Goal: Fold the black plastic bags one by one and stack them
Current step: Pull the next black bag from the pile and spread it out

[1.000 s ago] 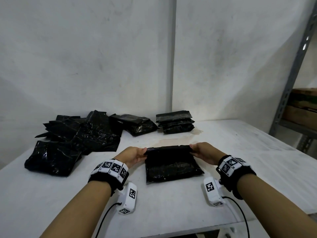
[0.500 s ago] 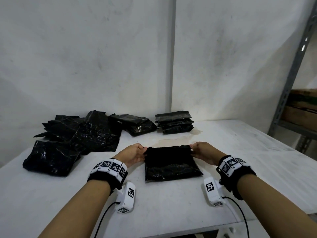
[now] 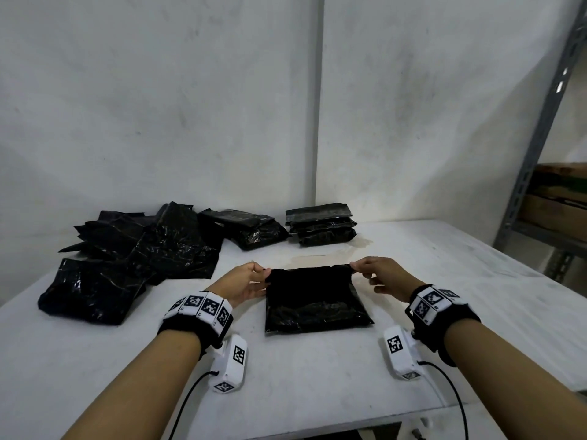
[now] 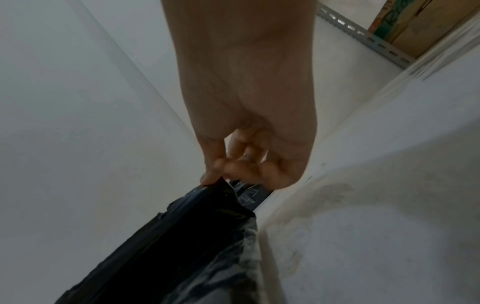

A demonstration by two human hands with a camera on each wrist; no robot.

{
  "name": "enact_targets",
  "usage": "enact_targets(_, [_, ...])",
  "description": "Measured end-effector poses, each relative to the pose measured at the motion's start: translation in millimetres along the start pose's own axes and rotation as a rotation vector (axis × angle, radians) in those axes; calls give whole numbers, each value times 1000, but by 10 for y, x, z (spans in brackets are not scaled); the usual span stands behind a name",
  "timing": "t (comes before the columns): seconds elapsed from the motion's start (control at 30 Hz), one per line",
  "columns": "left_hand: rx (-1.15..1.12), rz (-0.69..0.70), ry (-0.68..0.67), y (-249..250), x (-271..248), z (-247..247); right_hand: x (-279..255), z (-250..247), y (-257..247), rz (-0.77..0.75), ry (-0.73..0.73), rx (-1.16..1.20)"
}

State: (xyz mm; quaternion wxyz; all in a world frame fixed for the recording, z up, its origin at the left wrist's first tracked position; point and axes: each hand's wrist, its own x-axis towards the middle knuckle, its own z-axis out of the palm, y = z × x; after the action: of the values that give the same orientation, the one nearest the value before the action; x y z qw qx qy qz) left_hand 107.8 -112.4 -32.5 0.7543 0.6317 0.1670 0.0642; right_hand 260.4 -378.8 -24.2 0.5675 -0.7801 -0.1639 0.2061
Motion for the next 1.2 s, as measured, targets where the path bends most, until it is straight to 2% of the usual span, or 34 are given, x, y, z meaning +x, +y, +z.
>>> enact_targets(0.13, [311,35,106,22,7,-24,-24,-5,-10,3,-70,147])
enact_targets(0.33, [286,-27,101,56,-86,-16,-66,8,-37,35,-142,319])
enact_targets(0.47, [249,-13,96,77,-159,-45,-103,-6,-33,32,-154,350])
enact_targets(0.67, [311,-60,57,112,-280,-33,-145,-3,-58,65,-114,238])
enact_targets(0.8, [307,-68,94,125,-284,-20,-151,-16,-31,75,-152,207])
enact_targets(0.97, [287,-71,47,71,-278,-58,-205,-79,-18,116,-211,153])
enact_targets(1.07, [274,-109,-13,72,-281,-63,-256,-107,-17,110,-227,71])
enact_targets(1.2, [206,-232,-54,71,-317,-32,-279,-110,-19,146,-269,-11])
